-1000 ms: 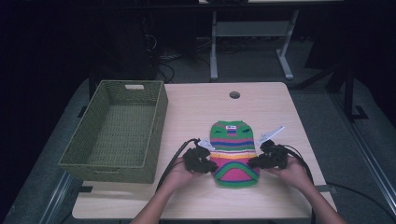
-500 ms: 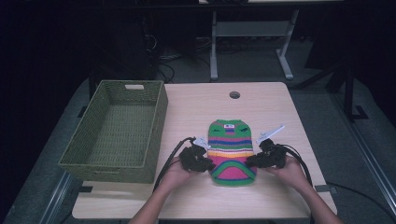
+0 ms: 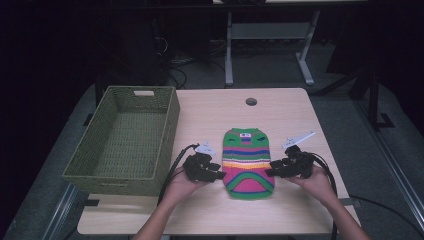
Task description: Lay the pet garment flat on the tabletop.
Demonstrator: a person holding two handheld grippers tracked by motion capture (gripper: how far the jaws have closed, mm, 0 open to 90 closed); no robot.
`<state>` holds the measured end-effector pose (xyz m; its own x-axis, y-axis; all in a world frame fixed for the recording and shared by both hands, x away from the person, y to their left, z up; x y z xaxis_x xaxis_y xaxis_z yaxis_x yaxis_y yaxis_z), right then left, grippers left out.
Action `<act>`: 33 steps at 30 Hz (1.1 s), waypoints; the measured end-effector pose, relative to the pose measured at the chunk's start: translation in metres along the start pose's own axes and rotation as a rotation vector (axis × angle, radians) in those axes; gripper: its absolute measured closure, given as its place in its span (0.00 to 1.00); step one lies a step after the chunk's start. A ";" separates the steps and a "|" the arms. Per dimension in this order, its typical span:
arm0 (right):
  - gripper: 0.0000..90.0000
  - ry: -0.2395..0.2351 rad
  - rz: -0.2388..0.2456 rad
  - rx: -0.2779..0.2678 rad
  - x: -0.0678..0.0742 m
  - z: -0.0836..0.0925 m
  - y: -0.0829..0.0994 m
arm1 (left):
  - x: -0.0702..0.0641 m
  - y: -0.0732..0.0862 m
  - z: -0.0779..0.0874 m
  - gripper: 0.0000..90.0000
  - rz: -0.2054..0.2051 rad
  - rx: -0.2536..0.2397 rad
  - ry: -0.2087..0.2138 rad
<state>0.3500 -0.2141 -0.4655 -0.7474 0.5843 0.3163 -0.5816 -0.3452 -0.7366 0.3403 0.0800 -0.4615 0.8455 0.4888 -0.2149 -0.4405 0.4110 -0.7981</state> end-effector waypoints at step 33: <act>0.34 0.098 -0.040 -0.094 0.002 0.056 0.052 | -0.013 0.033 0.042 0.38 0.003 -0.074 -0.078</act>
<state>0.3000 -0.2725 -0.4698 -0.6867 0.6667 0.2898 -0.5741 -0.2527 -0.7788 0.3024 0.1197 -0.4611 0.8171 0.5492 -0.1754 -0.4172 0.3533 -0.8374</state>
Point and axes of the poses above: each handheld gripper's, and its own axes: z roughly backward along the jaws, y roughly out of its underside, x roughly to its left, the point moved 3 cm from there along -z, roughly forward along the jaws, and after that the axes turned 11 degrees about -x, right-handed, at the moved point
